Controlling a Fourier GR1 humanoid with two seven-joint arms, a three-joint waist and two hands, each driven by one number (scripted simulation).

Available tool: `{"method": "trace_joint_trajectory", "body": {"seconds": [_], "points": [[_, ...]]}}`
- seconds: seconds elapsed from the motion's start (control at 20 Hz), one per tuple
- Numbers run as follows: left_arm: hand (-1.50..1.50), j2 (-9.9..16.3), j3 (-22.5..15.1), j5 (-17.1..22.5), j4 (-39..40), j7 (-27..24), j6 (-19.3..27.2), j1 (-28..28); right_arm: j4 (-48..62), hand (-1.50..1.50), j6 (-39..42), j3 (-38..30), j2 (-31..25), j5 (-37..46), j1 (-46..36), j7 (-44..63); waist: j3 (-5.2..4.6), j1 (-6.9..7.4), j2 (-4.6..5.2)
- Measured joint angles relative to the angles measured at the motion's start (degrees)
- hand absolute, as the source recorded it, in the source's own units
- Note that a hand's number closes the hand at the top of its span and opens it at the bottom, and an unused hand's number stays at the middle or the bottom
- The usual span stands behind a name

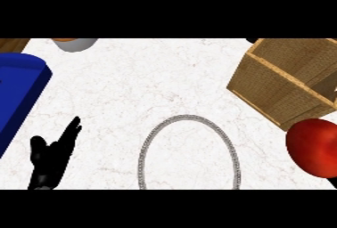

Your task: Pick the tomato from the placemat and place it in the basket

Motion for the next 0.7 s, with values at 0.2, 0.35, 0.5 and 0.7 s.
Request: {"method": "trace_joint_trajectory", "body": {"seconds": [0.2, 0.35, 0.5, 0.7], "points": [[0.00, -0.29, -0.24, -0.41, 0.77, 0.33, -0.41, -0.88, 11.90, 1.50, 7.80, -4.09, -2.62, -5.81, -6.15, -2.96, -0.02, 0.66, -0.13], [0.00, -0.66, -0.29, -0.69, 1.67, -0.11, -0.87, -1.56, 20.15, 1.50, 12.44, -4.20, -2.84, -7.70, -10.59, -4.89, 0.05, 1.04, -0.21], [0.00, -0.74, -0.12, -0.81, 2.12, -0.33, -1.28, -1.84, 27.80, 1.50, 15.55, -2.75, -1.27, -7.75, -13.90, -6.75, 0.09, 1.39, -0.24], [0.00, -1.22, -0.32, -1.37, 2.41, 0.16, -1.15, -2.19, 36.11, 1.50, 18.12, -1.33, 2.17, -9.29, -17.38, -7.29, 0.15, 1.31, -0.33]]}}
